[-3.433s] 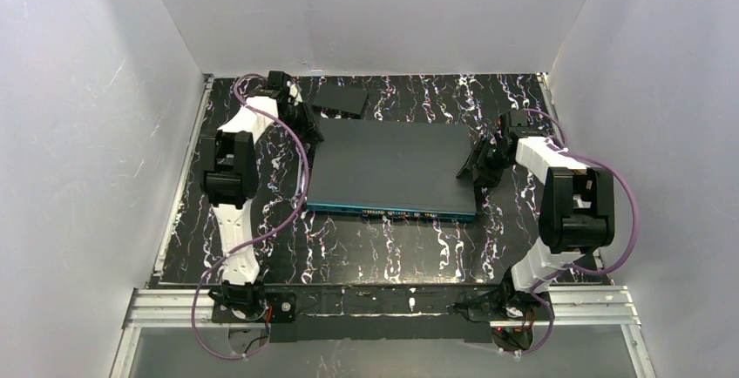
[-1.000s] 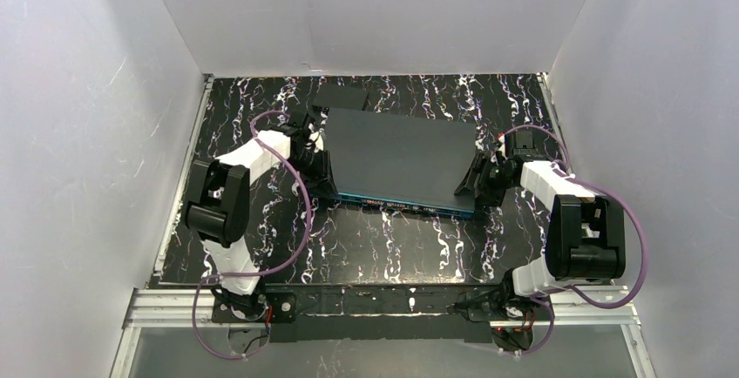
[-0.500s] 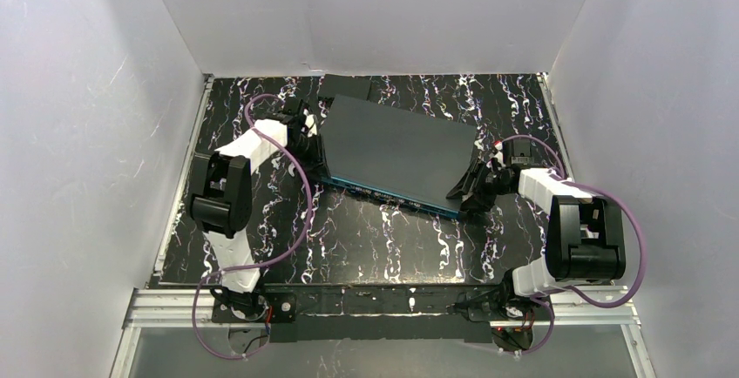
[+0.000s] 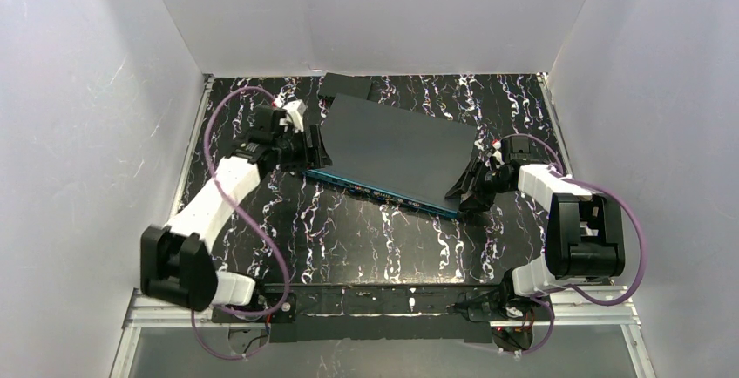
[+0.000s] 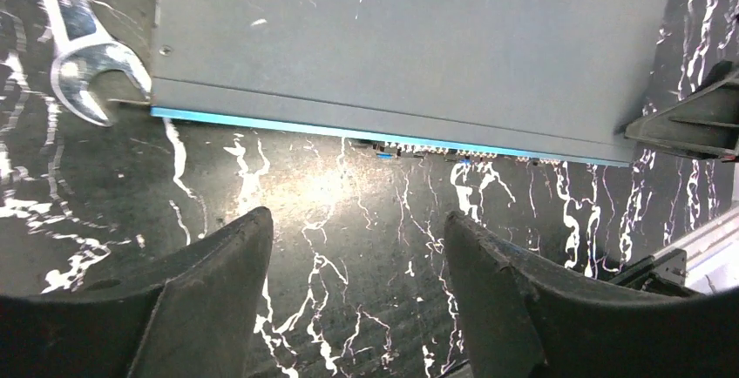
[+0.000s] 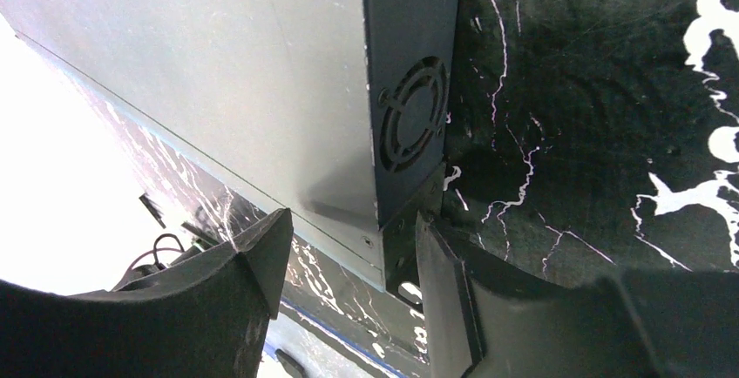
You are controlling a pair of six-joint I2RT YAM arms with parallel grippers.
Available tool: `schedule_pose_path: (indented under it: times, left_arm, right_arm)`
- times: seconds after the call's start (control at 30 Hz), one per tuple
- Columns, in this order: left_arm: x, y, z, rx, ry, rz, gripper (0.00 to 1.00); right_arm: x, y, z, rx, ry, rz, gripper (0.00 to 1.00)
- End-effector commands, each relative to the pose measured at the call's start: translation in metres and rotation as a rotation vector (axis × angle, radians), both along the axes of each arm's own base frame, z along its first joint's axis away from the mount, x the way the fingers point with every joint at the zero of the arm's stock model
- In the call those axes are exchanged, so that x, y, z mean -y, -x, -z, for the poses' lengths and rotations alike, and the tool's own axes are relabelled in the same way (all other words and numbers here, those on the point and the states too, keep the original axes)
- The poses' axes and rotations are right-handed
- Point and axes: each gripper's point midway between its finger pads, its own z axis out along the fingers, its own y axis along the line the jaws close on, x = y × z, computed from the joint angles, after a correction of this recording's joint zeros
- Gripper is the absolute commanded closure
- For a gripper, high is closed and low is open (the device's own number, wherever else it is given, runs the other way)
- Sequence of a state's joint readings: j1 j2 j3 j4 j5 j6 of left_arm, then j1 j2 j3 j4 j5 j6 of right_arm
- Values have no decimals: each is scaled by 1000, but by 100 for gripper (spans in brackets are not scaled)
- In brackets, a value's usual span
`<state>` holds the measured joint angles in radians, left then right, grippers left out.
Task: Pull the plug from the switch port
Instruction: Move the switch port to the center of the board.
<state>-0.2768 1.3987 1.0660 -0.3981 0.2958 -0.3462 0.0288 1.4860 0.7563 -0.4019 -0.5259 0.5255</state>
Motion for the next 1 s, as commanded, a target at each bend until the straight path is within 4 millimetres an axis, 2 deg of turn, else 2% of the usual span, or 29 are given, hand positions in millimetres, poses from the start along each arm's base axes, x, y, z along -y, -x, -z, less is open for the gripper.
schedule_pose_path:
  times: [0.0,0.27,0.47,0.57,0.73,0.9,0.97]
  left_arm:
    - [-17,15,-22,125,-29,-38,26]
    - [-28,31,-55,224,-33,-52,23]
    - [-23,35,-77,287,5,-20,22]
    - [-20,38,-86,298,22,-4,22]
    - [-17,46,-91,308,44,22,22]
    - [-9,53,-91,360,82,85,22]
    - [-3,54,-84,381,104,124,22]
  right_arm:
    - [-14,-8,-22,32,-60,-61,38]
    - [-13,-15,-36,74,-50,-62,37]
    - [-9,-29,-59,145,-19,-38,33]
    - [-8,-33,-63,152,-15,-32,33]
    - [-5,-32,-68,156,6,-34,31]
    - [-2,-27,-62,140,29,-49,30]
    - [1,-26,-58,134,52,-58,30]
